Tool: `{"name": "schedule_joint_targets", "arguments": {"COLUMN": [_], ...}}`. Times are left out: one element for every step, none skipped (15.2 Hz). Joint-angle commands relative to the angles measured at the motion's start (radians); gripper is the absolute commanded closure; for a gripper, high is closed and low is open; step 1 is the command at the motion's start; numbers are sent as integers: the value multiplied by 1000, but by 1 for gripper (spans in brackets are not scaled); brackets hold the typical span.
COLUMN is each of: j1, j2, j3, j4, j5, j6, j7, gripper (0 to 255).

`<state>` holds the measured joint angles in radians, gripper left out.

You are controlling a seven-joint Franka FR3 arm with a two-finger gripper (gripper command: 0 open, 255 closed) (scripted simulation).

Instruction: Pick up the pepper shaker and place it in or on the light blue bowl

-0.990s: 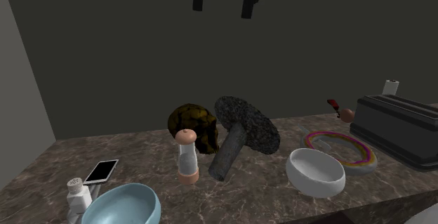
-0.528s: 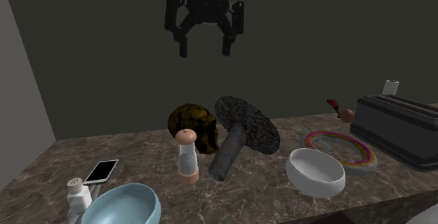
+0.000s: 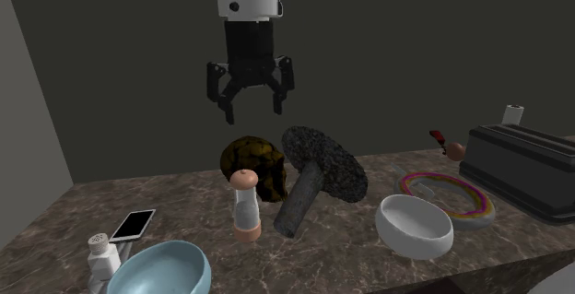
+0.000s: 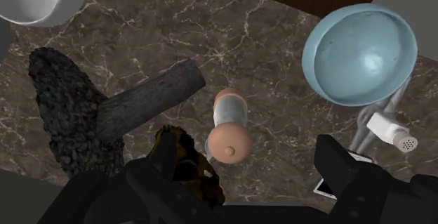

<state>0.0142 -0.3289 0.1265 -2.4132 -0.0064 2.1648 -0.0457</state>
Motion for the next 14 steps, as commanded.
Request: {"name": "schedule_joint_targets", "arguments": {"j1": [-4, -7, -10, -13, -15, -17, -18, -18, -16, -14, -9, -4, 0, 0], "j2": [74, 111, 149, 188, 227, 266, 306, 347, 387, 428, 468, 509, 530, 540], "j3": [19, 26, 33, 40, 46, 50, 53, 55, 55, 53, 50, 45, 41, 38], "j4": [5, 13, 22, 33, 46, 60, 75, 92, 110, 130, 151, 173, 185, 184], "j5": [-29, -47, -67, -88, -112, -136, -163, -190, -219, -247, -276, -304, -318, -324], "j6": [64, 90, 115, 139, 161, 182, 201, 219, 235, 249, 262, 273, 278, 290], "j7": [28, 43, 60, 77, 96, 116, 136, 158, 180, 202, 223, 245, 255, 259], "gripper": [0, 0, 0, 0, 0, 0, 0, 0, 0, 0, 0, 0, 0, 0]}}
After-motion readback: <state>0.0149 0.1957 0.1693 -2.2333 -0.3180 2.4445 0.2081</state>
